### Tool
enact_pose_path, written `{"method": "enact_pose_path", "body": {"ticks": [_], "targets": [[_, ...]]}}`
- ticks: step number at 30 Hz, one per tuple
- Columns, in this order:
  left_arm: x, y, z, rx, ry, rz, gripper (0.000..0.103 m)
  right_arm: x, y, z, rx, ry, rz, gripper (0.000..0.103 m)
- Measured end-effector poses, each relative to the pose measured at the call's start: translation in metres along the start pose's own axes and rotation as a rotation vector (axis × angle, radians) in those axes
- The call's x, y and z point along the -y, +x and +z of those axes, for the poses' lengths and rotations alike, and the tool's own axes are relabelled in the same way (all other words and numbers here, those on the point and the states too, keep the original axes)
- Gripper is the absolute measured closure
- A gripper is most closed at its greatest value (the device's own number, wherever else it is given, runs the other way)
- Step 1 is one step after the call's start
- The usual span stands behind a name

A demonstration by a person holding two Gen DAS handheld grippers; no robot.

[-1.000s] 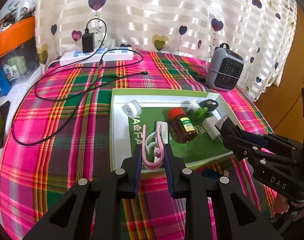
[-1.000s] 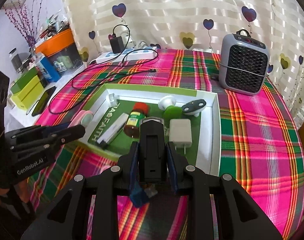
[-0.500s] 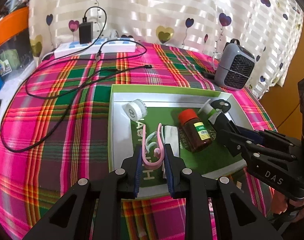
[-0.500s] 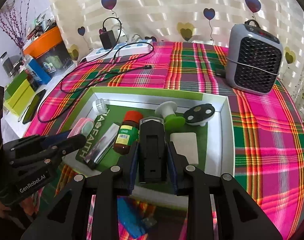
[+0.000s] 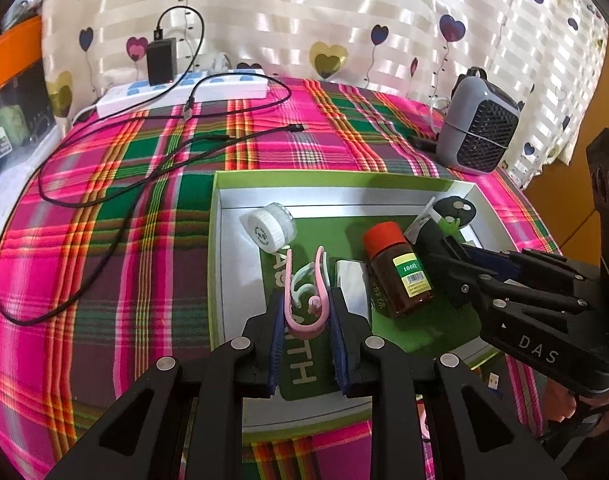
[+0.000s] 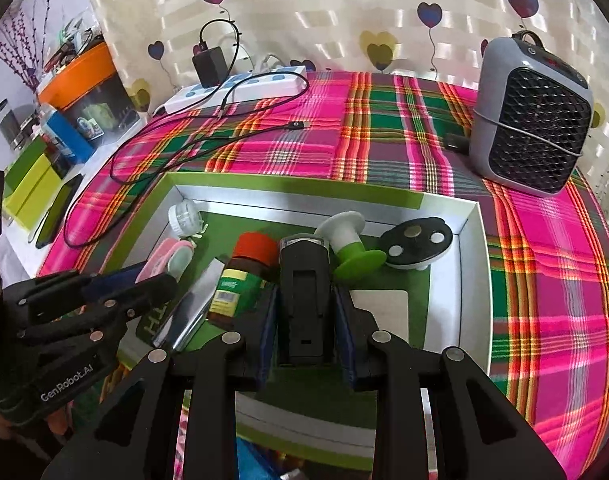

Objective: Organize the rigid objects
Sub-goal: 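Release the ear hook in the tray with the left gripper while the right releases the device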

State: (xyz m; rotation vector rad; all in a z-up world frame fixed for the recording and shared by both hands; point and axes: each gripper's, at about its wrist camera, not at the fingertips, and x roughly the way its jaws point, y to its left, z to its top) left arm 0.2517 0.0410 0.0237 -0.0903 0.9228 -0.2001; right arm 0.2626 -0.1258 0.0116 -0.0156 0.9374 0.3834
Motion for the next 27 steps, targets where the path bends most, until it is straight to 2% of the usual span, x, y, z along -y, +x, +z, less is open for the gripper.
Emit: {"method": "enact_pose_path", "body": {"ticks": [27], "targets": [[0.0029, 0.0047, 0.0029, 0.004, 0.023, 0.043, 0.082, 0.0017, 0.0043, 0.0026, 0.005, 0.009, 0.0, 0.074]]}}
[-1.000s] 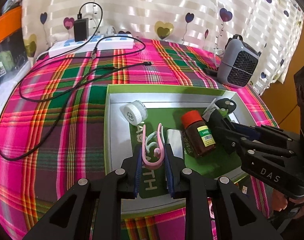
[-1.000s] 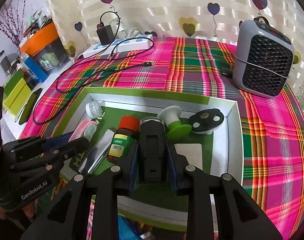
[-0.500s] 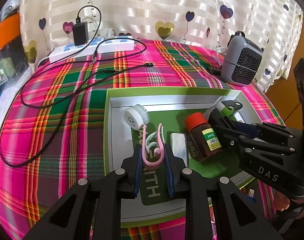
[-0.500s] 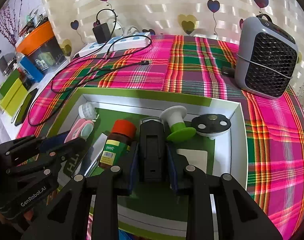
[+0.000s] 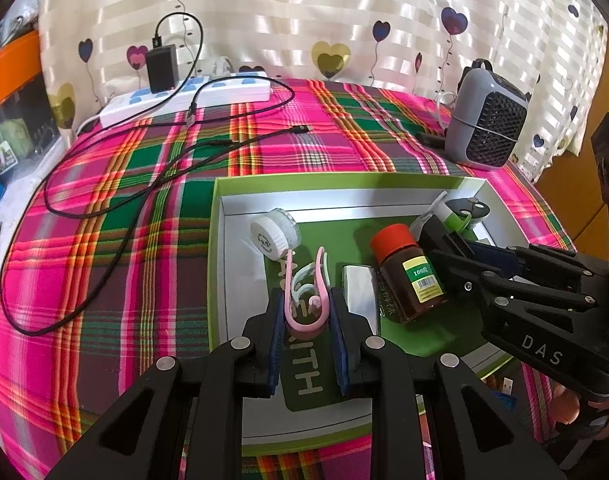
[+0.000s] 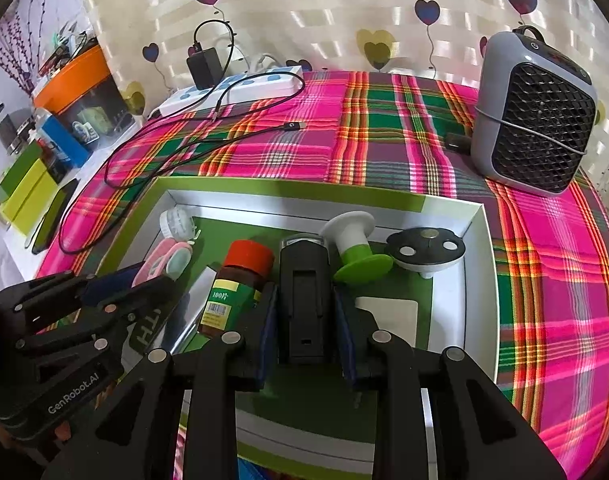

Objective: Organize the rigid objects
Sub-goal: 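Release the ear hook in the tray with the left gripper while the right releases the device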

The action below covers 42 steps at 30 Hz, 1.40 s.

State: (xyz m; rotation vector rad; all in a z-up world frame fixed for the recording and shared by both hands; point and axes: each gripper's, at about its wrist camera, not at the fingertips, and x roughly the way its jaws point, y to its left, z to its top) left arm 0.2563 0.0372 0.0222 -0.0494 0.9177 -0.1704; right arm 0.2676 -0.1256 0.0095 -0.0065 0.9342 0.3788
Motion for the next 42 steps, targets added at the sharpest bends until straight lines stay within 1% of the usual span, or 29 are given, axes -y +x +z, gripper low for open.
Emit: {"method": "enact_pose_path", "body": {"ticks": [24, 31, 33, 35, 37, 42], "targets": [[0.001, -0.001, -0.001, 0.003, -0.002, 0.006, 0.081, 0.003, -0.003, -0.002, 0.012, 0.035, 0.011, 0.074], [0.002, -0.005, -0.005, 0.005, -0.001, 0.006, 0.078, 0.002, -0.01, -0.005, 0.036, 0.03, 0.009, 0.074], [0.003, -0.009, -0.008, 0.008, -0.007, 0.006, 0.078, 0.002, -0.012, -0.006, 0.045, 0.03, 0.008, 0.072], [0.003, -0.014, -0.011, 0.02, -0.011, 0.006, 0.077, 0.001, -0.016, -0.008, 0.055, 0.027, 0.014, 0.066], [0.005, -0.021, -0.013, 0.03, -0.01, 0.009, 0.077, 0.0, -0.021, -0.011, 0.066, 0.027, 0.014, 0.064], [0.011, -0.036, -0.021, 0.051, -0.001, 0.012, 0.077, -0.001, -0.03, -0.017, 0.077, 0.022, 0.009, 0.063]]}}
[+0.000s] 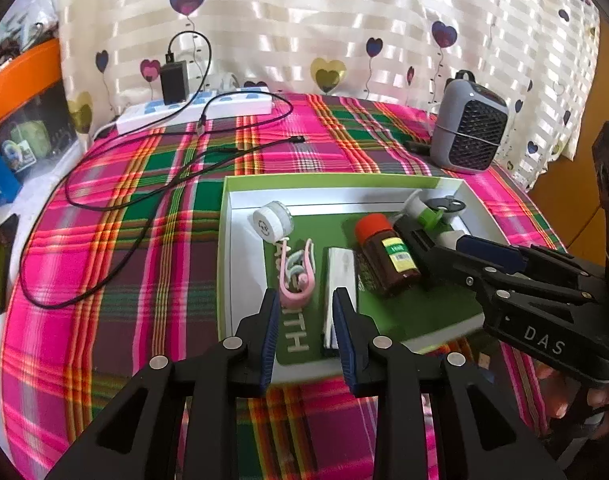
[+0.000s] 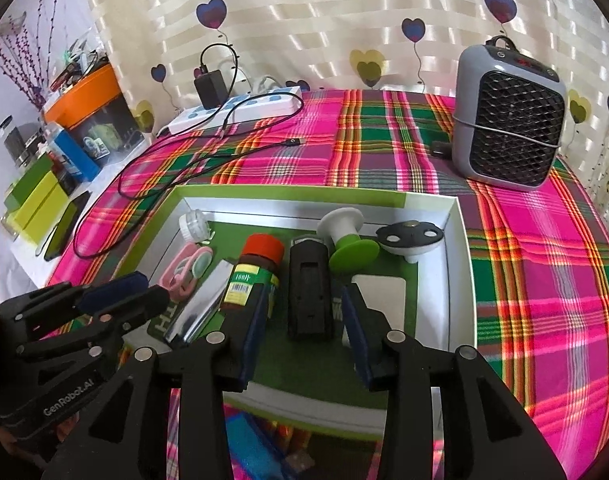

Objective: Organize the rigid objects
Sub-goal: 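Release the ear hook in the tray with the left gripper while the right releases the device, then move the left gripper to the second pink ear hook while the right approaches the blue USB stick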

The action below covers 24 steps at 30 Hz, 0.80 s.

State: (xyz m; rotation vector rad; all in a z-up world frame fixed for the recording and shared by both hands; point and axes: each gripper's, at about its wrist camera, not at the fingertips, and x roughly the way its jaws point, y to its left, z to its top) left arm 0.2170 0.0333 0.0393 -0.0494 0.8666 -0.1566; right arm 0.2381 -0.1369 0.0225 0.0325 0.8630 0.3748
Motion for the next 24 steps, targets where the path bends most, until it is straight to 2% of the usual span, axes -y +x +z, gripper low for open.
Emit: {"method": "enact_pose_path", "body": {"ticks": [15, 24], "targets": [[0.01, -0.031, -0.023, 0.029, -0.001, 0.017, 0.077, -0.005, -0.032, -0.022, 0.045, -0.011, 0.013, 0.063], [0.016, -0.051, -0.038, 0.043, -0.02, -0.02, 0.077, -0.001, -0.061, -0.048, 0.068, -0.062, 0.024, 0.063]]}}
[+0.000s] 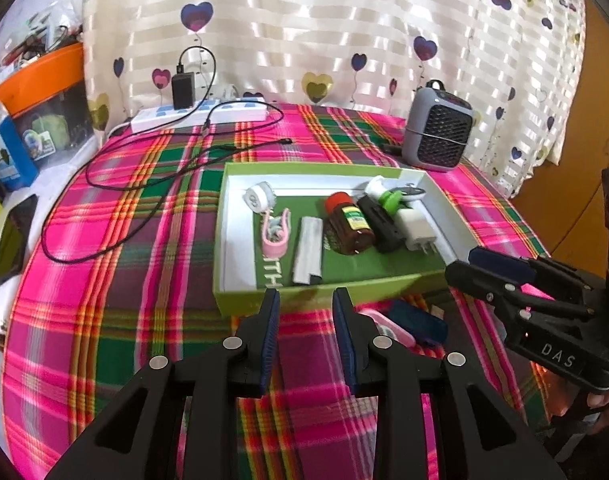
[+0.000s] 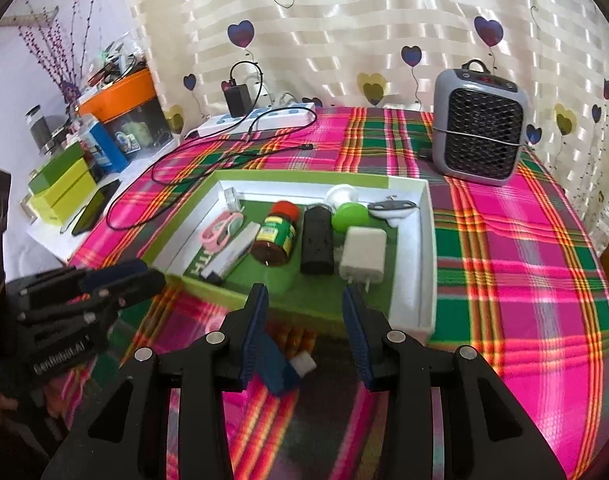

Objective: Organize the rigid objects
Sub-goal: 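Move the left gripper to the second pink ear hook while the right approaches the blue USB stick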

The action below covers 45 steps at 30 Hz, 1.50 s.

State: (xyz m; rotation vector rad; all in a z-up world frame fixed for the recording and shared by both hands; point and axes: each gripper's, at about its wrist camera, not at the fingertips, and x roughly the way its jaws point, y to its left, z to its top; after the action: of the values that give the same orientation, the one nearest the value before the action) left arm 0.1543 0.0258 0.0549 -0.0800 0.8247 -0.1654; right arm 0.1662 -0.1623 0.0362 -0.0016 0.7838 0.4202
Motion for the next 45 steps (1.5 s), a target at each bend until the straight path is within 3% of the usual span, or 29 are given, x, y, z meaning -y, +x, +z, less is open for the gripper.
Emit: {"method": "enact_pose_path", "body": {"ticks": [10, 19, 23, 38, 45], "targets": [[0.031, 0.009, -0.016, -0.061, 0.022, -0.103, 0.072, 0.01, -0.011, -0.02, -0.013, 0.009, -0.017, 0.063], [0.046, 0.021, -0.03, -0.118, 0.046, -0.094, 0.072, 0.014, -0.012, -0.027, -0.02, 0.02, -0.005, 0.063], [0.047, 0.026, -0.036, -0.142, 0.083, -0.048, 0.072, 0.013, -0.01, -0.027, -0.028, 0.008, 0.001, 0.063], [0.003, 0.02, -0.032, -0.127, 0.027, 0.046, 0.072, -0.003, 0.002, -0.023, -0.049, -0.066, 0.028, 0.063], [0.004, 0.011, -0.028, -0.1, 0.017, -0.041, 0.072, -0.02, 0.014, -0.02, -0.08, -0.181, 0.033, 0.063]]}}
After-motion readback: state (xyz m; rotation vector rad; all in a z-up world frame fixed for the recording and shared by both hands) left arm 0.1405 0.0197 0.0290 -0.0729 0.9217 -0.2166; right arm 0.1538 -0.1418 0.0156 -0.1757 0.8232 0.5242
